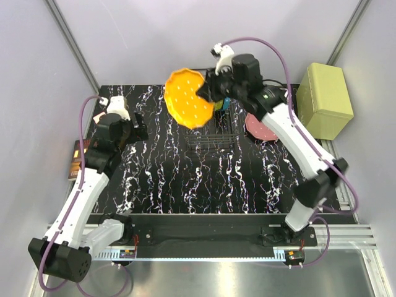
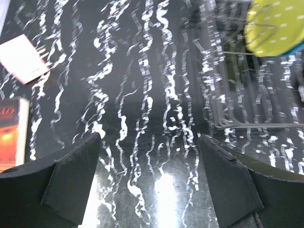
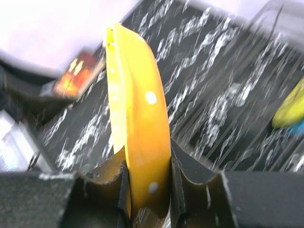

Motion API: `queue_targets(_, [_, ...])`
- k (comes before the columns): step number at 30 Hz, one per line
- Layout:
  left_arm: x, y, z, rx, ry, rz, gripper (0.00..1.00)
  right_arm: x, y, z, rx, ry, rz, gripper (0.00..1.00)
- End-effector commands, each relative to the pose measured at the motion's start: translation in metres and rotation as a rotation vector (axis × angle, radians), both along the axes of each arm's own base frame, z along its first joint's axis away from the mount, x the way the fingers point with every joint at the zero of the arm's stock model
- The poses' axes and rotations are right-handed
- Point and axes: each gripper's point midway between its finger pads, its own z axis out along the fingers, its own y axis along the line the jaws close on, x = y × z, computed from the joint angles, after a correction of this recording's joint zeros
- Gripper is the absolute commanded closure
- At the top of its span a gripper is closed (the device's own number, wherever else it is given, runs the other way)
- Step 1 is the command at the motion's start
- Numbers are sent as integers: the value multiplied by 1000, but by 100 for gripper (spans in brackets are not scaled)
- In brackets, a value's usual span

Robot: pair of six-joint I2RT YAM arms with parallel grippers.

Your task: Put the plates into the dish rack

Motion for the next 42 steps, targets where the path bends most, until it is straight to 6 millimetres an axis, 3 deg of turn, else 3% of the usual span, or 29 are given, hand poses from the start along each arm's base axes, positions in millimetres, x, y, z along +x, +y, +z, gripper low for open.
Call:
queue_targets(1, [2,12,-2,-6,-16,71,11,51,13,76,74,-236,-93,100])
queue_targets(2, [3,11,-5,-12,-11,67,11,65,20,65,55,-225,-100,100])
queue_targets(3, [2,9,-11,-24,3,69,10,70,22,67,49,-236,-109,100])
queue_targets(4, [3,9,-12,-33,5,71,11,75,17,84,51,-271,-142,100])
queue_targets(5, [3,7,-14,-46,7,63,11,88,21,68,22,-253,-162,100])
queue_targets(6, [3,6,-17,-61,13,63,11,94,19,67,12,-255,-185,100])
queue_targets(7, [4,6,-17,-68,11,65,11,104,8,72,11,-262,-277,100])
queue_targets(9, [4,6,-21,-72,15,66,10,116,4,66,-2,-259,-343,100])
queue_targets(13, [3,9,-28,-69,19,73,10,131,-10,81,-34,-339,-481,100])
queue_targets(14, [2,8,-29,-71,19,69,10,139,-12,76,-49,-350,-512,100])
queue_targets(16, [0,9,-35,-77,31,70,10,153,-26,88,-72,-429,-616,100])
queue_targets(18, [-3,9,-41,-86,36,70,10,167,-31,82,-108,-471,-680,100])
queue_targets(19, [-3,9,-42,-91,37,72,10,173,-43,93,-118,-520,-760,100])
queue_targets(21, [-4,9,-44,-100,38,68,10,188,-46,81,-162,-543,-820,100])
queue_targets(22, [-5,11,-47,-99,43,71,10,189,-54,92,-171,-579,-861,100])
queue_targets(23, [-4,9,-44,-100,32,58,10,198,-49,77,-203,-576,-861,100])
queue_targets(31, [-6,12,-44,-62,5,47,10,212,-51,70,-232,-647,-968,100])
queue_targets(42, [-5,13,-54,-60,21,51,9,225,-44,21,-340,-597,-970,100])
